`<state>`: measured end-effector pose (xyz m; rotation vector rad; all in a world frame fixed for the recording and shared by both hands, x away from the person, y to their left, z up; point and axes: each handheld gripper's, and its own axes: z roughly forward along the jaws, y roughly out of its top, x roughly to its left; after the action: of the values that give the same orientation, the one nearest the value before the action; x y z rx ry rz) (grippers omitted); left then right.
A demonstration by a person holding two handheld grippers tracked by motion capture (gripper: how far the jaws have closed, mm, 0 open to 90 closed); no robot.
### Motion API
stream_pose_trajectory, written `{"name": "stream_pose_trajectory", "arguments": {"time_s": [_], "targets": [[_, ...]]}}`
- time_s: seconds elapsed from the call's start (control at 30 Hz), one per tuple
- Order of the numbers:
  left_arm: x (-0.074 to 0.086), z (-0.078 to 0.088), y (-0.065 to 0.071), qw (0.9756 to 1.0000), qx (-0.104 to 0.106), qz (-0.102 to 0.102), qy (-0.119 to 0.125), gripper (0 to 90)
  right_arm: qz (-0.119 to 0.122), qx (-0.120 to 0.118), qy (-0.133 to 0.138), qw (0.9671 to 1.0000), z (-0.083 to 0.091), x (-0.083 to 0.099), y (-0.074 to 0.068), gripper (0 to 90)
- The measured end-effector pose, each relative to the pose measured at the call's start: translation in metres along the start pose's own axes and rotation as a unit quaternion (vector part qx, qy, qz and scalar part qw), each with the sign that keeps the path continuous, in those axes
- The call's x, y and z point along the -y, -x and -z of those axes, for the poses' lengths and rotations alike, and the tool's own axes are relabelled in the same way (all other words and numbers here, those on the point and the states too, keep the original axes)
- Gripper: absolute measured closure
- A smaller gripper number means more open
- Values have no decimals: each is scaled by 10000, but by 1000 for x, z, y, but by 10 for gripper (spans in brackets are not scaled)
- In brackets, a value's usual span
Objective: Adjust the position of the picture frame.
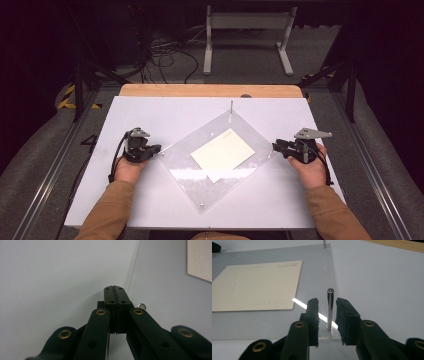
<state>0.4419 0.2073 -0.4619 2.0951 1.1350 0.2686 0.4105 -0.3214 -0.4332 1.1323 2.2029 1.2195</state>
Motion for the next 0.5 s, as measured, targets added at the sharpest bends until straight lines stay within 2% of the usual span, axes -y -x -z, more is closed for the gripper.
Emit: {"name": "stream_pose_trajectory", "arguments": {"time_s": [0.03,0.07,0.17,0.2,0.27,0.3,0.4,0.5], "targets": [[0,0,0,10000,0,0,0,899,0,0,0,10000,0,0,0,733],[1,0,0,10000,26,26,37,899,1,11,-44,10000,-3,0,1,790],[1,0,0,10000,72,39,18,900,67,27,-75,9999,-5,-1,3,840],[0,1,0,10000,43,-54,-21,900,102,56,-91,9999,-5,-2,3,847],[0,0,2,9999,107,-21,-34,900,242,164,-155,9995,-5,-4,1,850],[1,1,2,9999,141,-37,-48,900,274,218,-204,9992,-6,-7,-1,851],[2,2,2,9990,423,61,-142,900,318,271,-216,9989,-5,-13,-2,852],[4,5,9,9984,503,-74,-254,900,395,254,-179,9987,-7,-23,-3,852]]}}
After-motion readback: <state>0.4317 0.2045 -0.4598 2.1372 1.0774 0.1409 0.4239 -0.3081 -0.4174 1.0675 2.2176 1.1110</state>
